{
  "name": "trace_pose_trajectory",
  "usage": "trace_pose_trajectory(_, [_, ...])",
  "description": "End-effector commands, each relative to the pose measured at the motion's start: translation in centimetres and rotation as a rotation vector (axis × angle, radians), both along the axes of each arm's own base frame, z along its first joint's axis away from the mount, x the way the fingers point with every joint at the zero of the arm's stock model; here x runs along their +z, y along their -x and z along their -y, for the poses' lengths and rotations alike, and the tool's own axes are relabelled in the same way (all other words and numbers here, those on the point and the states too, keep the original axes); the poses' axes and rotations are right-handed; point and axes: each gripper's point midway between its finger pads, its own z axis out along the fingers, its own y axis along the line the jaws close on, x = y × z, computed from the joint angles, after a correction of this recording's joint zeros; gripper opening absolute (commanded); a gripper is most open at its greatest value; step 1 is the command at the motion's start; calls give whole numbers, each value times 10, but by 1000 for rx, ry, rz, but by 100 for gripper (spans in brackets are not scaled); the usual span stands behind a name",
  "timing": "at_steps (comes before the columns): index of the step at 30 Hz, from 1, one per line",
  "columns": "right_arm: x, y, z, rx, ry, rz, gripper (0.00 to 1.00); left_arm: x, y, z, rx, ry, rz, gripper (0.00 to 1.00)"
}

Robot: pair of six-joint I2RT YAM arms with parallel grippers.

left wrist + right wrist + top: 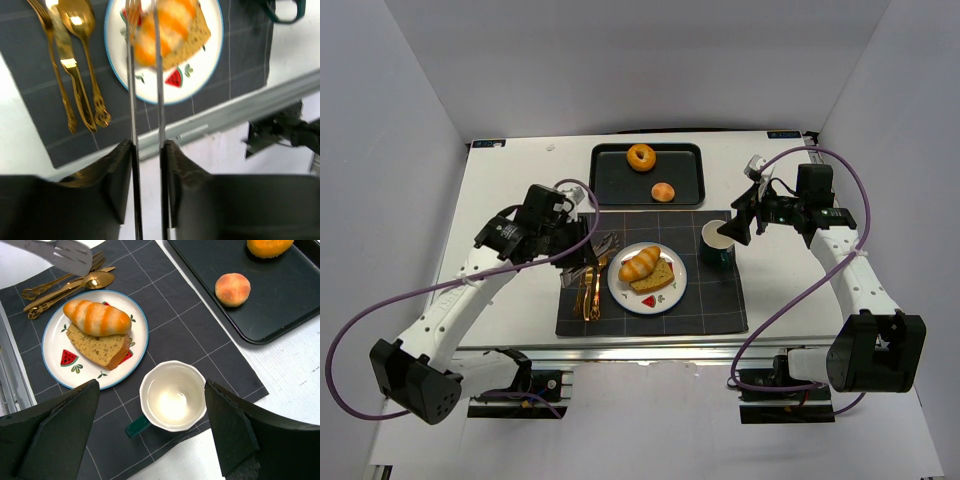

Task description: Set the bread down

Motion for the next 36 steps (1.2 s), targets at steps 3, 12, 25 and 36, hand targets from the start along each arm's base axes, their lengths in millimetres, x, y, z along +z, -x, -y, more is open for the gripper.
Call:
trace_pose_trajectory(3, [13,3,-2,29,-24,51,89,20,-44,-16,95,-91,198,30])
trace_pose_trajectory(12, [21,3,-7,78,-36,67,89,-39,-149,-133,158,-380,381,3])
trace_pose_trajectory(25, [26,3,-5,82,-17,113,89,-143,-181,-199,215,-441,364,24])
trace_pose_trajectory(36, [17,-12,15,-102,62,30,89,-144,-163,-213,309,-456,321,98])
